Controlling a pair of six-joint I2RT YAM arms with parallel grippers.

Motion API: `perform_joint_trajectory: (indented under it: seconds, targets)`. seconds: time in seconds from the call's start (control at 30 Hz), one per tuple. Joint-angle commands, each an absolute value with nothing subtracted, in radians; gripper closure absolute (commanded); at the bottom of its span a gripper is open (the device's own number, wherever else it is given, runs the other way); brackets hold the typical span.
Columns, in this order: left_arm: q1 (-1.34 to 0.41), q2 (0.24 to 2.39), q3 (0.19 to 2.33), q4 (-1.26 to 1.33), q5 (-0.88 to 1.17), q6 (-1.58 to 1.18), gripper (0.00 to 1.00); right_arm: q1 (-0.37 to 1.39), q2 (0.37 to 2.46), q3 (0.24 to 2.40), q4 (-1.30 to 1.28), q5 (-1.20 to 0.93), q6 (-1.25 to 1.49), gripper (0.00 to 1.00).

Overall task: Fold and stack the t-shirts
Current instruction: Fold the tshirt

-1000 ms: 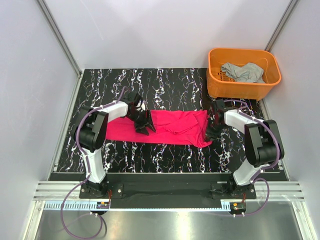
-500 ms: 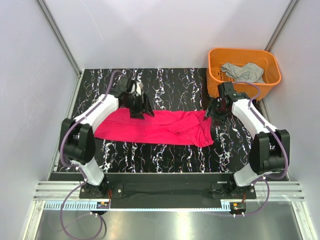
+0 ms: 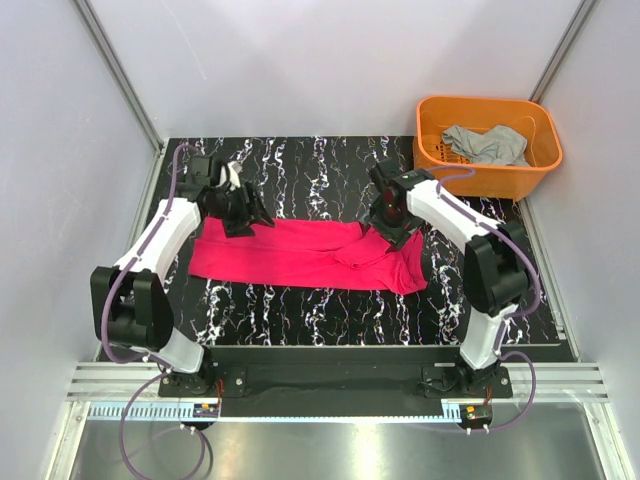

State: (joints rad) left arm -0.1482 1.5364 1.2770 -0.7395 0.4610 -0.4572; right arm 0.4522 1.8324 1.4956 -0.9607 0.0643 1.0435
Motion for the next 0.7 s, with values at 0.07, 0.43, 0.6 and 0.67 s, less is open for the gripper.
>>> perform_joint_trajectory:
  seconds: [0.07,0.43,0.6,0.67]
  targets:
    - [-0.094,1.453,1.224,-0.752,0.449,-0.41,0.32,0.482,1.914,1.551,-1.032,0.193,1.25,0.21]
    - [-0.068,1.506,1.252,-0.795,0.396,-0.361,0.18,0.54,2.107,1.575,-0.965,0.193,1.24,0.2]
    - [-0.058,1.568,1.304,-0.836,0.319,-0.348,0.15,0.543,2.236,1.722,-0.907,0.287,1.044,0.2]
    - [-0.055,1.603,1.325,-0.85,0.276,-0.35,0.13,0.543,2.276,1.784,-0.888,0.319,0.964,0.2]
